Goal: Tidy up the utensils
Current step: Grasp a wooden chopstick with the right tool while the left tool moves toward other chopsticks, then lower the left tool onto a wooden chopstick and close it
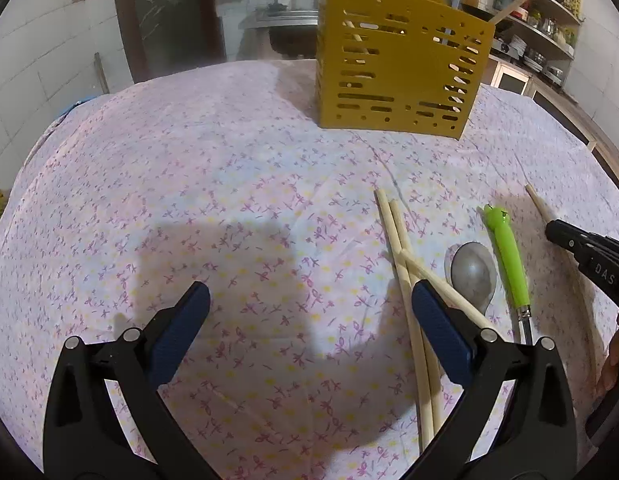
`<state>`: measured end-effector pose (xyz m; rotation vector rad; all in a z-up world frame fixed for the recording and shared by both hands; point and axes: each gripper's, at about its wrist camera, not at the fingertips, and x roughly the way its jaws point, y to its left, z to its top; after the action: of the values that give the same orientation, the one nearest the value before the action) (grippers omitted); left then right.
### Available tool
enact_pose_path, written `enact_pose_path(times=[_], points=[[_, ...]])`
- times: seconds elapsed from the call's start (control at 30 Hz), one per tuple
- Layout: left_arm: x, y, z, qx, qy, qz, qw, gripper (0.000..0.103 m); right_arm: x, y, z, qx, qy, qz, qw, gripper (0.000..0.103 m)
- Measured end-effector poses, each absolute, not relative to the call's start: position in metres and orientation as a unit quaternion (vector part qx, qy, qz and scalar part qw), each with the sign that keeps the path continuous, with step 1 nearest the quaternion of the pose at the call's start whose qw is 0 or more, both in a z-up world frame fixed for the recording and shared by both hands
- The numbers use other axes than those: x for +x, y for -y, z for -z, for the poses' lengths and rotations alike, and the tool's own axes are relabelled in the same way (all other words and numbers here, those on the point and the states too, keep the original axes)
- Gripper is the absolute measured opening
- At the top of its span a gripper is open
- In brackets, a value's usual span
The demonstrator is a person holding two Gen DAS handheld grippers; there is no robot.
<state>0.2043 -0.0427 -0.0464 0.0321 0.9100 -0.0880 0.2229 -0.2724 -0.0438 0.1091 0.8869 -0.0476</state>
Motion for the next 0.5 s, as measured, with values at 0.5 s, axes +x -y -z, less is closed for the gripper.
enact_pose_path(times=[0.5], points=[[0.2037,0.0465,0.0484,0.025,-0.435,0.044,0.899,0.098,0.2158,0.2743,0.0447,0.059,-0.421,0.024,0.905,0.006]])
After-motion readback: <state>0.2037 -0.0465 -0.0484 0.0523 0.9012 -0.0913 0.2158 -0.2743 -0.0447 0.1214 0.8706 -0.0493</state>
